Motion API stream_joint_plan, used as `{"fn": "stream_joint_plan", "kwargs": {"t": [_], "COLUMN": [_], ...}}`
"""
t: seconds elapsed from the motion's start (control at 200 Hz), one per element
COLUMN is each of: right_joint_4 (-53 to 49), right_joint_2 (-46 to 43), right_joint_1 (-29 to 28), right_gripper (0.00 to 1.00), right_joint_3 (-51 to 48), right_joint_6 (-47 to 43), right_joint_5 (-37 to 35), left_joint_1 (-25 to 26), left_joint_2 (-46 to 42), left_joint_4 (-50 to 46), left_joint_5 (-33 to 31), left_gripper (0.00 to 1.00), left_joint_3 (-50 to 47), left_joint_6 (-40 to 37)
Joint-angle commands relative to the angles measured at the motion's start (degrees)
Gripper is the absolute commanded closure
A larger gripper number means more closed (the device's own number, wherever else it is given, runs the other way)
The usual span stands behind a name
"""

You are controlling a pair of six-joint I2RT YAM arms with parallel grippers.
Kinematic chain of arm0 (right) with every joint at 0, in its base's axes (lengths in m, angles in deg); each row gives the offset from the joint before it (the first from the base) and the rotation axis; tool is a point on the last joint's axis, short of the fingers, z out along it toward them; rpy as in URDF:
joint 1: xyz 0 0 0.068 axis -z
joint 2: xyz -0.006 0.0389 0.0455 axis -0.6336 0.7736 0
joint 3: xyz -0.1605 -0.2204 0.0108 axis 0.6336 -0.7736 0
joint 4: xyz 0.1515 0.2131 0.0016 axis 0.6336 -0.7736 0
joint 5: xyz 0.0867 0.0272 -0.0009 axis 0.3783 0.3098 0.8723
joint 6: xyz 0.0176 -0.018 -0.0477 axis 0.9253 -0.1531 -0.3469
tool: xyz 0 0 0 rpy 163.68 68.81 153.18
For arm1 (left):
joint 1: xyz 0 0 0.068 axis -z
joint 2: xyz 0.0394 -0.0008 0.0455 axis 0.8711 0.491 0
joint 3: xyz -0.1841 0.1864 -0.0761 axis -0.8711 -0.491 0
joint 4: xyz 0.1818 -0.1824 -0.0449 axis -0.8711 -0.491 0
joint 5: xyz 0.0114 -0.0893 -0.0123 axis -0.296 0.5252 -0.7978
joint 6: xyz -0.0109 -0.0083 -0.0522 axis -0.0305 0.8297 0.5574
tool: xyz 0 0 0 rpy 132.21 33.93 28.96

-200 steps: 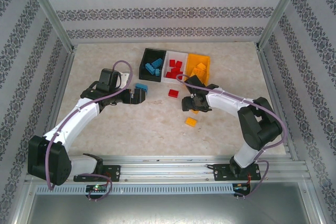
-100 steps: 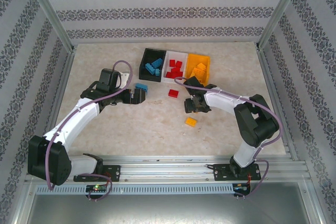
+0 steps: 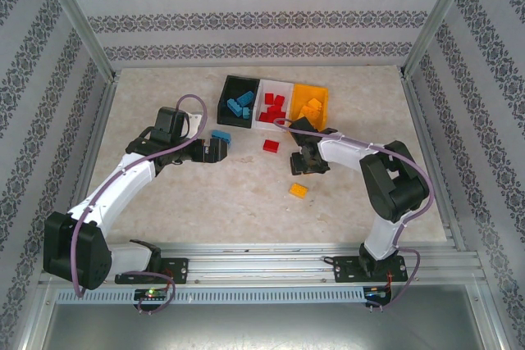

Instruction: Sort the legos into containers by color

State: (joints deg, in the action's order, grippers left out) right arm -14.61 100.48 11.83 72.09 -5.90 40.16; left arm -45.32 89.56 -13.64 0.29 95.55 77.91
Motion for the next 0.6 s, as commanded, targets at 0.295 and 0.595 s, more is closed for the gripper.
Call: {"fn": "stream_joint_plan", "kwargs": {"t": [0.295,0.595], "right_joint_4": [-1.1,-4.3], "right_joint_2": [-0.4,-2.1], "right_joint_1": [0.8,4.4], "right_gripper": [0.72,0.74], "right_joint_3": [1.5,16.1], "right_joint_6": [2.2,1.2], "right_joint_5": [-1.3,-3.4], "left_joint_1": [-0.1,0.0], "left_joint_2": [-1.0,-1.1], "left_joint_4": [-1.1,-1.1], "left_joint_5": [0.7,0.8], "left_gripper": [0.00,0.00], "left_joint_3": [1.3,1.4], "left_joint_6": [-0.3,-0.3]}}
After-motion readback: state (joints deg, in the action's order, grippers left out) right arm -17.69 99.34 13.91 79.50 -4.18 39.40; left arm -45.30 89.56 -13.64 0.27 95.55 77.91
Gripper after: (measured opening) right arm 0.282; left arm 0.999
